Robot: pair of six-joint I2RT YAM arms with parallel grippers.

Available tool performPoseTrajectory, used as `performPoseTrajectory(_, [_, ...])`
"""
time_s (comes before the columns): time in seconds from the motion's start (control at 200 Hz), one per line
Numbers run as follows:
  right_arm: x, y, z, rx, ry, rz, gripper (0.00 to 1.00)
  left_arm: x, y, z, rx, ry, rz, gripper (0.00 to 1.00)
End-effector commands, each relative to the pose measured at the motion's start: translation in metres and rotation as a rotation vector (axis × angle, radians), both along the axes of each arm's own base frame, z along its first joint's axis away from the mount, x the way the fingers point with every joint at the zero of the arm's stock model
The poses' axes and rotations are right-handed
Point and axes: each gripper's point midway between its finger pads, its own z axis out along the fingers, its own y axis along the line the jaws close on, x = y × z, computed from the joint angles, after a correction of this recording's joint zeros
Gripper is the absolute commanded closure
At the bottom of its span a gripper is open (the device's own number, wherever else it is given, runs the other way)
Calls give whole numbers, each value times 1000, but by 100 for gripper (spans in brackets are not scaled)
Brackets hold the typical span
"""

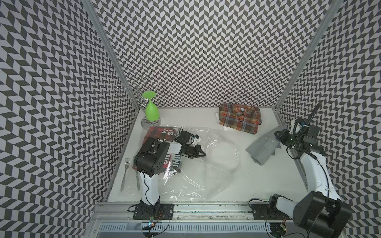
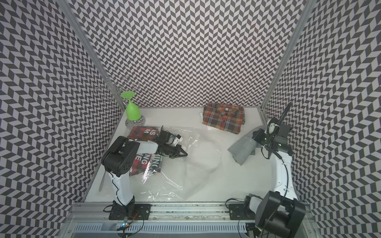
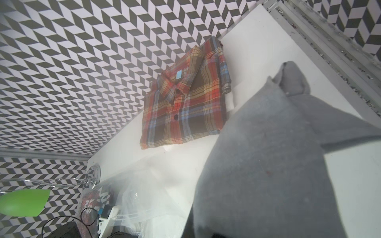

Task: Take the shirt out of the vacuum bag
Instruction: Take out the shirt from the vacuum bag, then place the shirt at the center of the board.

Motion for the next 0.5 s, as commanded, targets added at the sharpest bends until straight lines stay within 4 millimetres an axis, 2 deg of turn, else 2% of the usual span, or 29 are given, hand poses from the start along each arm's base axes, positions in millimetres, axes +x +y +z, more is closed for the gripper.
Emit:
performPoseTrajectory(0.0, [17,-16,26,-86,-85,-28,100,-16,21,-20,98,60,18,100])
performPoseTrajectory(0.17, [29,-39,34,-182,-60,-80,100,-19,23,-15,93,55,14,100])
performPoseTrajectory(0.33, [33,-63,52,-300,-12,-135,100,-20,26,-5,84,48,18,100])
performPoseTrajectory(0.491, [32,-91,94,-504,23,-212,100,-20,27,11,70,23,22,100])
